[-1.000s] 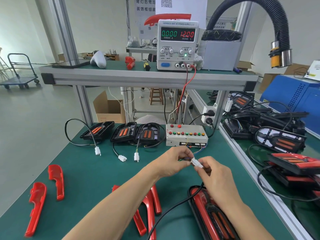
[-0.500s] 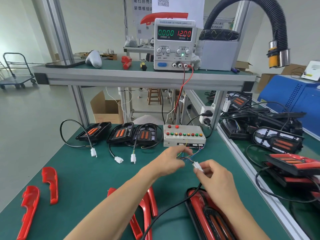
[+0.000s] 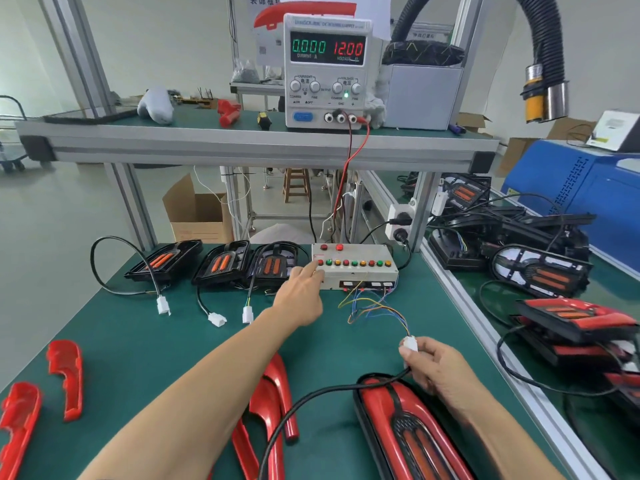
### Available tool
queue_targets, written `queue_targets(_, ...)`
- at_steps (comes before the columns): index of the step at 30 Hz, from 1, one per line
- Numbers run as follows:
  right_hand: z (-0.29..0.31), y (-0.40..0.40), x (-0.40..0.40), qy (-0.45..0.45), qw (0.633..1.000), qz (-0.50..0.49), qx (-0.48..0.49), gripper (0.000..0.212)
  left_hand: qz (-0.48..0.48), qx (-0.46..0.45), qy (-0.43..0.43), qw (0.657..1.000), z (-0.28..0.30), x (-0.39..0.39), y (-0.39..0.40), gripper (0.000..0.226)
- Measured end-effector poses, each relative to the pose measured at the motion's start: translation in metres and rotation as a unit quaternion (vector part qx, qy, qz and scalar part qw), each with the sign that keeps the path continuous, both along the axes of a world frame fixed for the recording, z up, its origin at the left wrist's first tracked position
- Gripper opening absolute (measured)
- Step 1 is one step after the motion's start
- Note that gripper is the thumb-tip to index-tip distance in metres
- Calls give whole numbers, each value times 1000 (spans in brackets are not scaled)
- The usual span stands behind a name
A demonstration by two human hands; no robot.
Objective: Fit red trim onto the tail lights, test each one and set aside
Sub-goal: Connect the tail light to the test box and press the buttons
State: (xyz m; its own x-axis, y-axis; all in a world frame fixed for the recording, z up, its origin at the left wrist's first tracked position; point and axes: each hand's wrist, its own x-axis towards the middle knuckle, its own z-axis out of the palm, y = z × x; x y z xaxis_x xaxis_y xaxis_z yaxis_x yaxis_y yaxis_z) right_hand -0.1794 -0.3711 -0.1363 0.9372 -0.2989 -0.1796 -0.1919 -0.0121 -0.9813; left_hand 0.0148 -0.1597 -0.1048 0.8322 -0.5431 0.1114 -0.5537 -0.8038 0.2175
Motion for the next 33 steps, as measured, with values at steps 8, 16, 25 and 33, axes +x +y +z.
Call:
queue_targets(8, -7, 17, 0, -38, 993, -23, -109, 28, -12, 111, -28, 993, 1, 11, -4, 68)
queue_targets(16, -18, 19, 1, -58, 982, -63, -166, 41, -15, 121, -36, 992, 0, 15, -6, 66)
queue_targets(25, -17, 20, 2, -31, 985, -47, -160, 36, -19, 122, -38, 992, 1, 18, -7, 64)
queue_targets(33, -16, 22, 0, -22, 989, -46, -138, 37, -18, 131, -36, 991, 6, 16, -10, 60)
